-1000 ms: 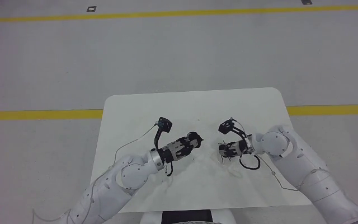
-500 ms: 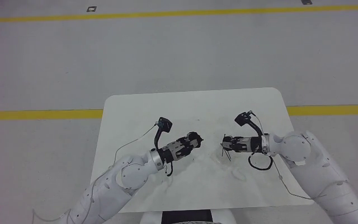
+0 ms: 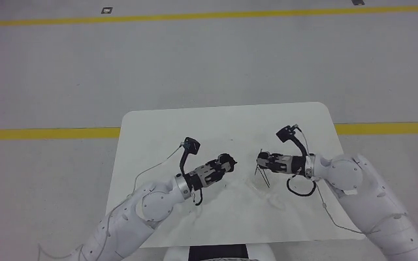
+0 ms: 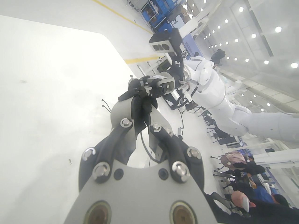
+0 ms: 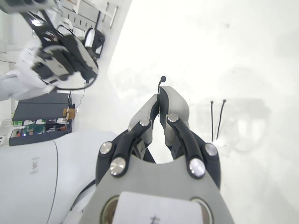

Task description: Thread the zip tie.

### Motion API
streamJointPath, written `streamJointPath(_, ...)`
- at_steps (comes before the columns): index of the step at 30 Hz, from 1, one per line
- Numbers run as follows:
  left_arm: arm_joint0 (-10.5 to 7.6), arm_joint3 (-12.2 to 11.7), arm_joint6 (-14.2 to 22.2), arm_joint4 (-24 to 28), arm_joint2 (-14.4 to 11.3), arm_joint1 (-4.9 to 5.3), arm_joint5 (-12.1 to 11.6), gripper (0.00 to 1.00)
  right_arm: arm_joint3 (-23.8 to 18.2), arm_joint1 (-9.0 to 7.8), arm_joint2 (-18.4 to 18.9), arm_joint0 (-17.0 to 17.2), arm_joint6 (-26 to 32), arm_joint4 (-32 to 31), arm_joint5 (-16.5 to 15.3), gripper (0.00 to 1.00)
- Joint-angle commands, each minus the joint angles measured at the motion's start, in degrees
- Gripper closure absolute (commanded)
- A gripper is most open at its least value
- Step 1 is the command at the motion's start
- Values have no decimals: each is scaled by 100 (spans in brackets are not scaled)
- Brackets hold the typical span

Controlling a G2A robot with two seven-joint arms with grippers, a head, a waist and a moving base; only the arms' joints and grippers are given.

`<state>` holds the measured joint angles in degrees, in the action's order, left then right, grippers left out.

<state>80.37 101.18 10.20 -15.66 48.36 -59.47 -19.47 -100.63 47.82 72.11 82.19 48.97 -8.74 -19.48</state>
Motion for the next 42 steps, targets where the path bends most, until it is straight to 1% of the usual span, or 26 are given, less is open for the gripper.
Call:
streamJointPath(1, 43, -36, -140, 220, -13, -14, -1, 100, -188, -7, 80, 138, -336, -12, 0, 100)
streamJointPath(5, 103, -94, -398, 843, -61, -52, -1, 100, -579, -23, 176, 455, -938, -101, 0, 100)
streamJointPath(8, 83, -143, -355, 1058, -103, -66, -1, 100, -807, -32, 190, 589, -1253, -149, 0, 100)
streamJointPath(14, 92, -202, -392, 1572, -146, -112, -1, 100, -1212, -62, 209, 832, -1969, -264, 0, 100)
streamJointPath(15, 103, -231, -414, 1662, -141, -120, -1, 100, -1230, -64, 210, 843, -1995, -271, 0, 100)
streamJointPath(17, 69, -324, -385, 1601, -112, -125, -1, 100, -1230, -64, 210, 843, -1995, -271, 0, 100)
streamJointPath(28, 69, -324, -385, 1601, -112, -125, -1, 100, -1230, -64, 210, 843, -1995, -271, 0, 100)
streamJointPath(29, 88, -320, -419, 1663, -116, -131, -1, 100, -1230, -59, 210, 844, -2039, -271, 17, 100)
streamJointPath(31, 139, -309, -478, 1828, -125, -148, -1, 100, -1225, -34, 224, 879, -2342, -275, 0, 100)
streamJointPath(34, 265, -252, -607, 2185, -120, -181, -1, 100, -1250, 1, 223, 1023, -2820, -328, 0, 100)
streamJointPath(36, 342, -214, -603, 2433, -109, -206, -1, 100, -1271, 23, 213, 1142, -3145, -380, 0, 100)
streamJointPath(40, 449, -171, -580, 2691, -56, -270, -1, 100, -1334, 54, 136, 1328, -3630, -569, 0, 100)
streamJointPath(42, 491, -163, -576, 2740, -32, -309, -1, 100, -1345, 66, 69, 1395, -3775, -692, 0, 100)
